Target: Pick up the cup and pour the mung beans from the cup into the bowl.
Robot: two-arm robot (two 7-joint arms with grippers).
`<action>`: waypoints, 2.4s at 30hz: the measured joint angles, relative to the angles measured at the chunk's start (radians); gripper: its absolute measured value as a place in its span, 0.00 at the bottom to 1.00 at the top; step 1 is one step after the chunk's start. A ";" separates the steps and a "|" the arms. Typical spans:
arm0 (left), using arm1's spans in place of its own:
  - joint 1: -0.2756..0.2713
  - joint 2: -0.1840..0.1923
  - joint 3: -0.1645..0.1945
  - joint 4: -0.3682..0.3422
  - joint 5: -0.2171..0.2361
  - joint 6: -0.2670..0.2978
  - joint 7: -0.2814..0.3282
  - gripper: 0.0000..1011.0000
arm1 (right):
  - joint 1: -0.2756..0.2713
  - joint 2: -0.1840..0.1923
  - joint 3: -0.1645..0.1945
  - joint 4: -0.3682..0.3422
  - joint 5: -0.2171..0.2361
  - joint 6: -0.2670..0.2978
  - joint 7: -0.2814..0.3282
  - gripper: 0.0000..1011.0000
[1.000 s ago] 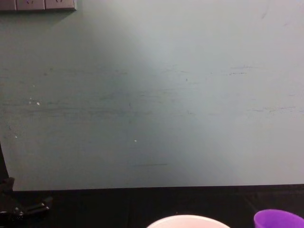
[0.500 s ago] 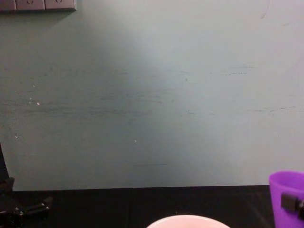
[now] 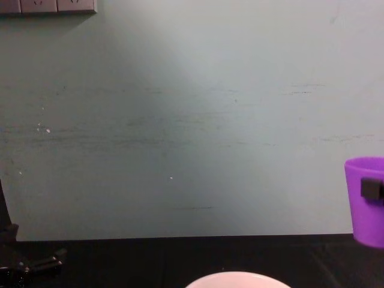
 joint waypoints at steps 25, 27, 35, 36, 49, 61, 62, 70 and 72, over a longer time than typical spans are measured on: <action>0.000 0.000 0.000 0.000 0.000 0.000 0.000 0.99 | 0.002 0.052 0.009 -0.054 0.049 0.025 -0.025 0.72; 0.000 0.000 0.000 0.000 0.000 0.000 0.000 0.99 | 0.001 0.055 0.010 -0.059 0.051 0.025 -0.026 0.72; 0.000 0.000 0.000 0.000 0.000 0.000 0.000 0.99 | -0.002 0.060 0.012 -0.064 0.055 0.024 -0.025 0.72; 0.000 0.000 0.000 0.000 0.000 0.000 0.000 0.99 | -0.002 0.060 0.012 -0.064 0.055 0.024 -0.025 0.72; 0.000 0.000 0.000 0.000 0.000 0.000 0.000 0.99 | -0.002 0.059 0.012 -0.063 0.055 0.022 -0.025 0.72; 0.000 0.000 0.000 0.000 0.000 0.000 0.000 0.99 | -0.002 0.058 0.012 -0.062 0.054 0.022 -0.026 0.72; 0.000 0.000 0.000 0.000 0.000 0.000 0.000 0.99 | -0.002 0.058 0.012 -0.062 0.054 0.022 -0.026 0.72; 0.000 0.000 0.000 0.000 0.000 0.000 0.000 0.99 | -0.002 0.058 0.012 -0.062 0.053 0.022 -0.026 0.72; 0.000 0.000 0.000 0.000 0.000 0.000 0.000 0.99 | -0.002 0.058 0.012 -0.062 0.053 0.022 -0.026 0.72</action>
